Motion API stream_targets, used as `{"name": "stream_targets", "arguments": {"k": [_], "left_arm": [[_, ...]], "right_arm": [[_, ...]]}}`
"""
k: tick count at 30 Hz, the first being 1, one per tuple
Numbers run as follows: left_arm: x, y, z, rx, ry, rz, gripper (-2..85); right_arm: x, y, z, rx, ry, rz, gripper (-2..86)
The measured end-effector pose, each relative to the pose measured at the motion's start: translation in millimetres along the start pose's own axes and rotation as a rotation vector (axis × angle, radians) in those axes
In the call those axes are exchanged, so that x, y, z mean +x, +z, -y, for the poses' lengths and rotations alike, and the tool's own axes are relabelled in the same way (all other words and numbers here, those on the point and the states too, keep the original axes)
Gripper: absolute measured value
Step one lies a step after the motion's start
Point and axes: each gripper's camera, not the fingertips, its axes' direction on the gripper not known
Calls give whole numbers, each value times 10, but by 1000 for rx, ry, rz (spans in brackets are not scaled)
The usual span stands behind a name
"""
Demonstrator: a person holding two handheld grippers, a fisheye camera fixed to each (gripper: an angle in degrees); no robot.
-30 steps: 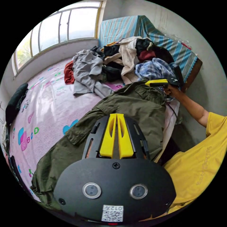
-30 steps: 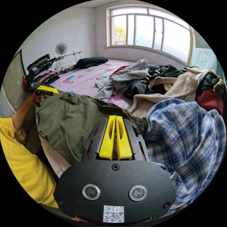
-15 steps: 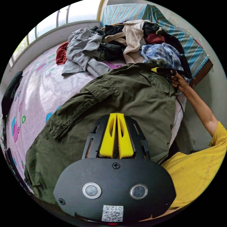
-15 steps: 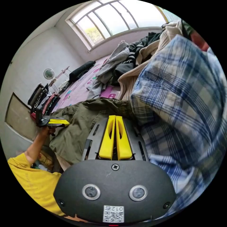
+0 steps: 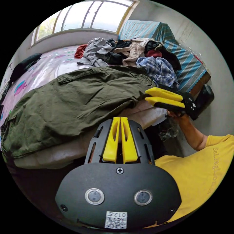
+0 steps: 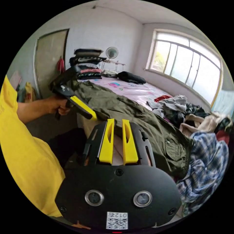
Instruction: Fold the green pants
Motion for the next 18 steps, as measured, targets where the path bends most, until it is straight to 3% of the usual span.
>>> {"name": "stream_targets", "arguments": {"k": [5,13,18], "left_arm": [[50,-71,-161,58,-31,19,6],[329,15,-364,74,69,-11,15],[669,72,-346,164,150,186,54]], "right_arm": [[-464,388,164,-110,-151,-233,17],[380,419,675,-192,117,212,1],[469,491,729,-171,171,271,1]]}}
